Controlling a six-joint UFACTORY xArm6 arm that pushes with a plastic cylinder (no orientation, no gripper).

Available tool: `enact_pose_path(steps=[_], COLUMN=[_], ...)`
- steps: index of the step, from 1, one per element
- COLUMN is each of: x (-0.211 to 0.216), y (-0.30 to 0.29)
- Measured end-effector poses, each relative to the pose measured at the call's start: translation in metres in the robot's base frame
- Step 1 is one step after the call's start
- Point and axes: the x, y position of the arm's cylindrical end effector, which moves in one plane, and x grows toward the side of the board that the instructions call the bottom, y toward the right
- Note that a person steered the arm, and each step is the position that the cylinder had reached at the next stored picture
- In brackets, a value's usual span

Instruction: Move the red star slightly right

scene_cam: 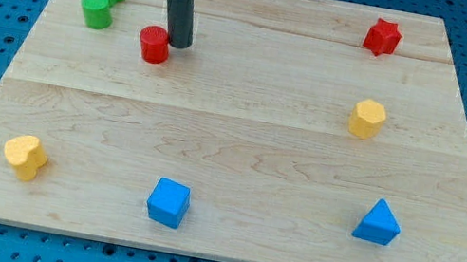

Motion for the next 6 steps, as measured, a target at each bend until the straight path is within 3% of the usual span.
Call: enact_pose_path(steps=[1,2,3,4,6], x=[0.009,0.009,0.009,0.003,-0.107], y=[-0.007,-0.074,-0.102,-0.02,0.127])
